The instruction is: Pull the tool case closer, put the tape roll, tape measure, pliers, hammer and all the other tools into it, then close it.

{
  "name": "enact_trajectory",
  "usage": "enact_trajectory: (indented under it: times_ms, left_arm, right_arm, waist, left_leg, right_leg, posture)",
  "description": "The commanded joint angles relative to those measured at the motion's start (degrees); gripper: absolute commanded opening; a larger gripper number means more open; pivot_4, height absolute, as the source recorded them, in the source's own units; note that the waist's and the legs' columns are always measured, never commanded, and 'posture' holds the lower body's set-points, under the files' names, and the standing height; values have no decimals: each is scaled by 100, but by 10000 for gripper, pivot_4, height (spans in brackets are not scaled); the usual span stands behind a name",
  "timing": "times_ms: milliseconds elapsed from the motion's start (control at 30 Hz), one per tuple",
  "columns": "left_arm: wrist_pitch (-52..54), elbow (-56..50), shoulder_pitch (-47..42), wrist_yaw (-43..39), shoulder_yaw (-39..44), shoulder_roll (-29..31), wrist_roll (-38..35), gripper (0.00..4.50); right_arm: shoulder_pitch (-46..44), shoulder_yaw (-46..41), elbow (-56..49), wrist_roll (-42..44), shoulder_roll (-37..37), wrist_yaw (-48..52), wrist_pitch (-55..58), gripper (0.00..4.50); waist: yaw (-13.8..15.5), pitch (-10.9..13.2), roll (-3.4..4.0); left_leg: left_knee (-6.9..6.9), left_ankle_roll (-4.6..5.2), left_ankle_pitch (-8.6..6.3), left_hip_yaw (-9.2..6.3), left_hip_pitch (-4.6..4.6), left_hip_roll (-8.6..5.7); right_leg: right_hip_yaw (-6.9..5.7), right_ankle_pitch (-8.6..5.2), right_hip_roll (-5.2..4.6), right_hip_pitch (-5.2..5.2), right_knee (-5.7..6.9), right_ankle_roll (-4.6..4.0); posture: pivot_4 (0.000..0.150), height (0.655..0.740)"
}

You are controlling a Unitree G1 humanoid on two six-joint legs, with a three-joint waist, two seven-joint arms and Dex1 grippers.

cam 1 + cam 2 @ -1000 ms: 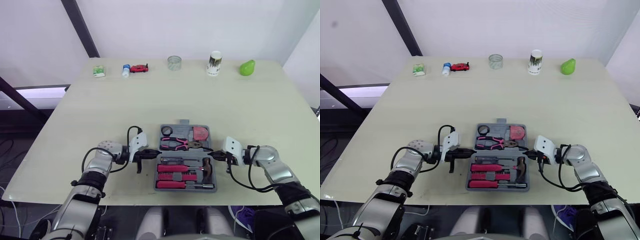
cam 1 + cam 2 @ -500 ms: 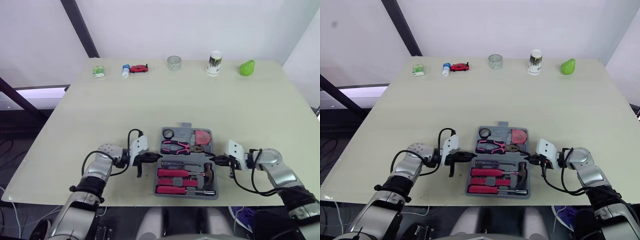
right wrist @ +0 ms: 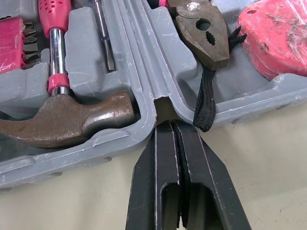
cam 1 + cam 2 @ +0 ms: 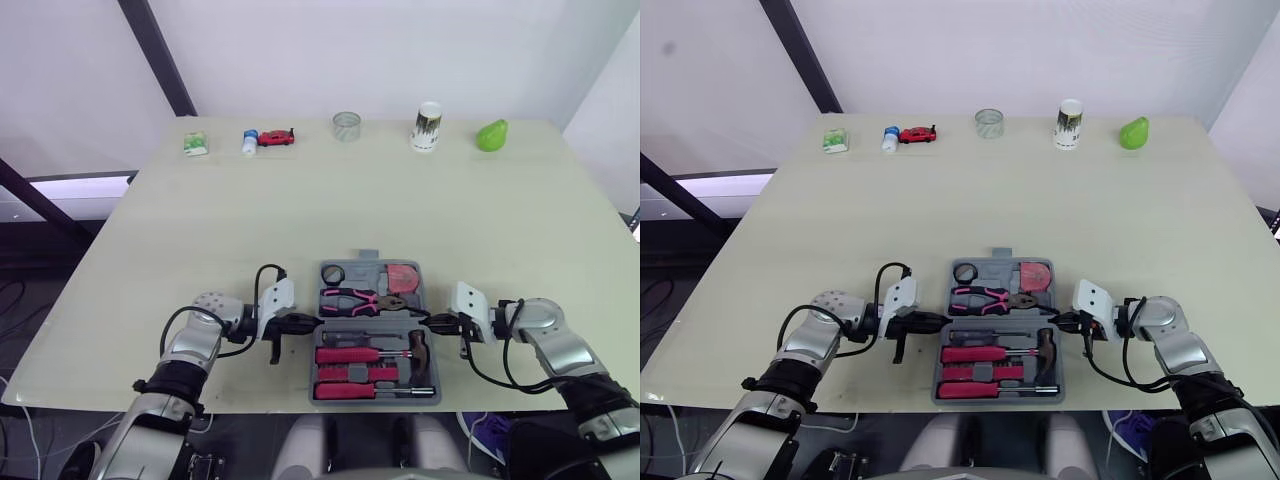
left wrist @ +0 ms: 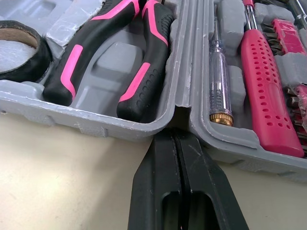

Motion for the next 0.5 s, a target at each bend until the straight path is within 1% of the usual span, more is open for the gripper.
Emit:
enact_trajectory:
  times_ms: [33, 500]
  left_arm:
    - [37, 26, 208, -249, -536, -119, 192, 0]
    - [98, -70, 274, -347, -592, -89, 170, 0]
  right_arm:
    - [32, 73, -390, 201, 75, 156, 1, 294]
    - [39, 38, -351, 124, 87, 40, -37, 294]
  waist:
    - [1, 0, 0]
    - [-4, -2, 2]
  left_leg:
    - [0, 0, 0, 0, 0, 0]
    - [0, 0, 0, 0, 1, 0]
  right_leg:
    - [0, 0, 0, 0, 0, 0]
    - [0, 0, 0, 0, 0, 0]
  posture:
    - [1500, 7400]
    - [1500, 7400]
